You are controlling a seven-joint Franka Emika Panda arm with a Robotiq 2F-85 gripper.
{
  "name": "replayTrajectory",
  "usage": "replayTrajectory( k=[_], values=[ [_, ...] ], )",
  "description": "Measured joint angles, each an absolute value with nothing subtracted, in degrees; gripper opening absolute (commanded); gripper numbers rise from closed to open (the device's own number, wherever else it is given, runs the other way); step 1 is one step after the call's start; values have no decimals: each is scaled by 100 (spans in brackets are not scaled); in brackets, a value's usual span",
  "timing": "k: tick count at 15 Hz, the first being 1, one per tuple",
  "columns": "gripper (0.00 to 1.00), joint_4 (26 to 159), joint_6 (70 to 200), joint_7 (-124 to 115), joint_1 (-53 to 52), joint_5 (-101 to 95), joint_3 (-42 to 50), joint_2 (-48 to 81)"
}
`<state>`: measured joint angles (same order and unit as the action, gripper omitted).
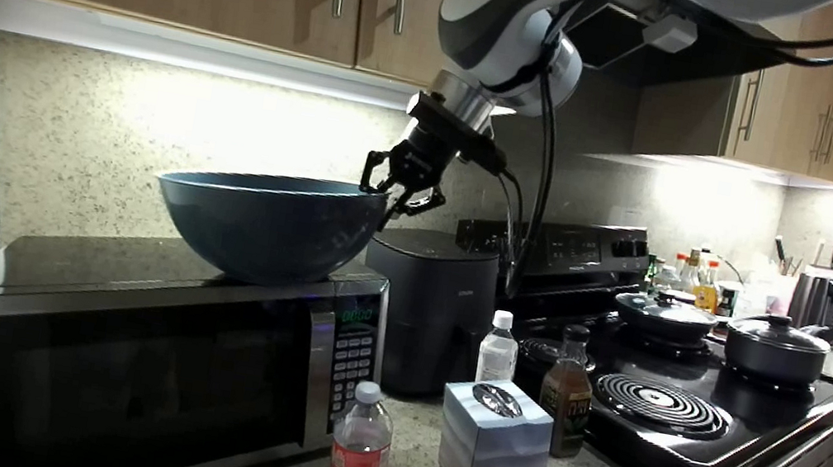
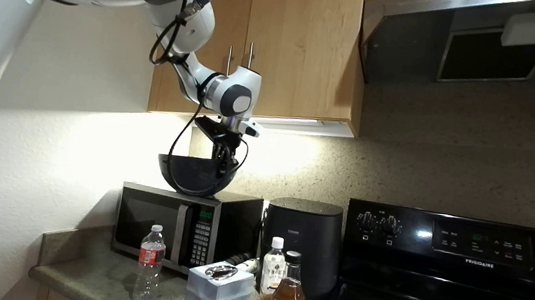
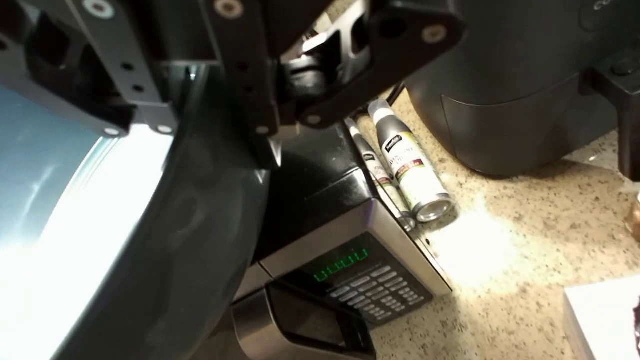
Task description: Put the bowl on top of the microwave
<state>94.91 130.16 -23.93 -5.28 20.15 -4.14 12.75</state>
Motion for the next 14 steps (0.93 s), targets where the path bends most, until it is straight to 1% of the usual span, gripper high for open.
replayTrajectory(
  k=[5,14],
  values=[
    [3,9029,13355,-2946,-1048,962,-407,1698],
    [3,7821,13377,-3484,-1427,358,-267,2589]
  ],
)
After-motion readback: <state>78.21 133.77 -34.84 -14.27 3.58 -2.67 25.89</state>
